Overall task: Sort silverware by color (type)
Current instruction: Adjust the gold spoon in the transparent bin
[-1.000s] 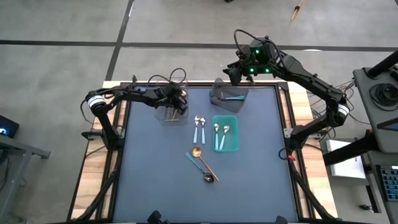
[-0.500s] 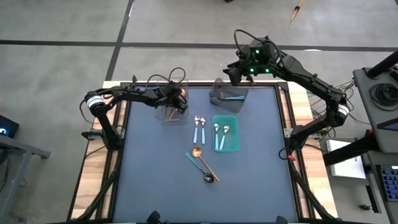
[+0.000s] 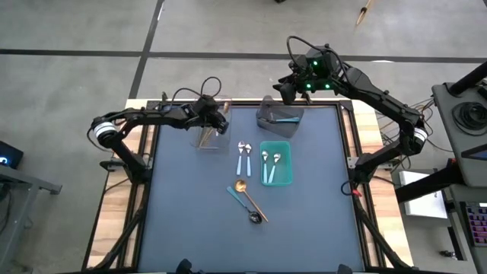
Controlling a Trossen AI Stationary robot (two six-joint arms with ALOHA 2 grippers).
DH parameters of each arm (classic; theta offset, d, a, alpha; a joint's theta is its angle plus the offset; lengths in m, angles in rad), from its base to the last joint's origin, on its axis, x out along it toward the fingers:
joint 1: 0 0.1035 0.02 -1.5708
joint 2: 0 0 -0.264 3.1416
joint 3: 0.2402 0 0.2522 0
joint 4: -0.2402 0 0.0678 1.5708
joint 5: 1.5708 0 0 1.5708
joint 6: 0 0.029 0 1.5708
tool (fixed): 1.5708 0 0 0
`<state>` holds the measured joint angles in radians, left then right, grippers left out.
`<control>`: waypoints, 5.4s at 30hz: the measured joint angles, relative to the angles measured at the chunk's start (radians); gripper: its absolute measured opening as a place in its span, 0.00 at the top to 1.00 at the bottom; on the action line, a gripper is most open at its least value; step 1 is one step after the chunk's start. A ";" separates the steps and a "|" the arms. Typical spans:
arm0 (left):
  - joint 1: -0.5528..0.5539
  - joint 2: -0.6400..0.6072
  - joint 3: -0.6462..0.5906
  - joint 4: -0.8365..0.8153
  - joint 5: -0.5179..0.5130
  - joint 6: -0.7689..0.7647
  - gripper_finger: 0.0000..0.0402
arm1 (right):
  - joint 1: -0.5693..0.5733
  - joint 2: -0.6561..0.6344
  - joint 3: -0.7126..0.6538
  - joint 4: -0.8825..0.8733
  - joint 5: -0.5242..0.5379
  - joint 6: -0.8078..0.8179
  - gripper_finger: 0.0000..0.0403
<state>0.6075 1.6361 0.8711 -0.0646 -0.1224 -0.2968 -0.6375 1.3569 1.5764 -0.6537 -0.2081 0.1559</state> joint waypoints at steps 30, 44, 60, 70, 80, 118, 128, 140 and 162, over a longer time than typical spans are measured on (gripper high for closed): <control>-0.004 -0.461 0.002 0.406 0.508 -0.166 1.00 | 0.011 0.043 0.000 0.180 -0.381 -0.087 0.56; -0.114 -0.407 0.002 0.685 0.284 -0.149 1.00 | 0.088 0.083 0.000 0.592 -0.428 0.191 0.56; -0.153 -0.250 0.551 -0.174 -0.151 0.415 1.00 | 0.085 0.073 0.000 0.569 -0.204 0.212 0.56; -0.191 -0.085 0.834 -0.601 -0.405 0.586 1.00 | 0.050 0.055 0.011 0.457 -0.044 0.397 0.56; -0.255 0.067 0.985 -0.760 -0.432 0.738 1.00 | -0.014 0.059 0.097 0.282 -0.269 -0.055 0.56; -0.336 0.064 1.081 -0.624 -0.016 0.790 1.00 | 0.069 0.108 0.339 -0.232 -0.360 -0.541 0.62; -0.335 0.064 1.079 -0.624 -0.012 0.797 1.00 | 0.073 0.113 0.339 -0.228 -0.395 -0.621 0.94; -0.326 0.064 1.079 -0.608 0.000 0.790 0.84 | 0.066 0.109 0.344 -0.235 -0.354 -0.727 0.97; 0.025 0.057 1.275 -0.653 0.977 0.375 0.69 | 0.265 0.052 0.345 -0.477 -0.127 -1.384 0.97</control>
<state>0.6328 1.6931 2.1464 -0.7174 0.8542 0.0777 -0.3729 1.4089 1.9218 -1.1306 -0.3356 -1.2284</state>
